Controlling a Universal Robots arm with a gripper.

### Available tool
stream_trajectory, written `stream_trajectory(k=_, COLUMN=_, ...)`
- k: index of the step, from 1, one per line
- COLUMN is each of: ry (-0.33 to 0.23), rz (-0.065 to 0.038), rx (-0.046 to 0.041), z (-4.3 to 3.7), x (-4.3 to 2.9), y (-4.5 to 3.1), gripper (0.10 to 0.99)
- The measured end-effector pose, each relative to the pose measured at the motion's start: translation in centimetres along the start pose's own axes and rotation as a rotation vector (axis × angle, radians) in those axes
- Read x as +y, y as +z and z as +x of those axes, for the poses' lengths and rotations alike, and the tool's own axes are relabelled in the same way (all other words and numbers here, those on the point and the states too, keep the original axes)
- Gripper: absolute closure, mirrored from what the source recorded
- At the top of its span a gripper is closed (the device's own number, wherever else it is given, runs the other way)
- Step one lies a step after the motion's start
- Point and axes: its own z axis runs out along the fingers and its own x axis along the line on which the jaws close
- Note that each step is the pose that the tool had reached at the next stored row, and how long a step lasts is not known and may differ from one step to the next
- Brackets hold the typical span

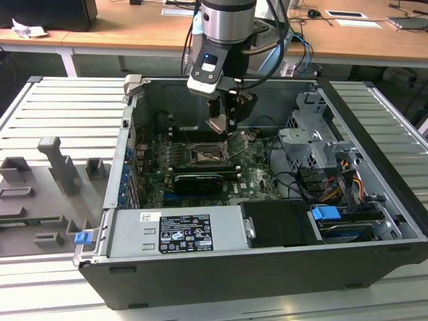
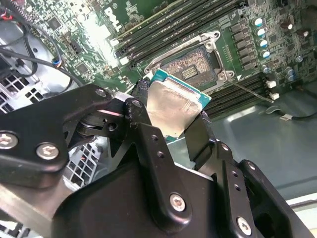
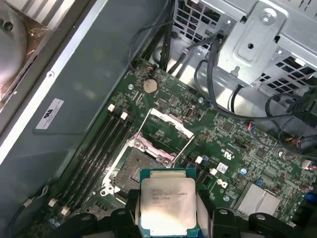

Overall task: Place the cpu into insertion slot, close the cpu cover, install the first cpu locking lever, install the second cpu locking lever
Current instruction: 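Place the cpu into insertion slot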

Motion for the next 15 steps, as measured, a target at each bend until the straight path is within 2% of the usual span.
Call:
stream_trajectory(k=5, ry=0.041, rz=0.001, rx=-0.0055, z=0.00, x=-0.02, y=0.19, gripper=0.545)
stream_trajectory(k=11, ry=0.060, rz=0.001, rx=-0.0076, z=0.00, x=-0.04, y=0.50, gripper=0.545)
stream_trajectory(k=15, ry=0.096, rz=0.001, rx=-0.0104, z=-0.01, x=-0.06, y=0.67, gripper=0.545)
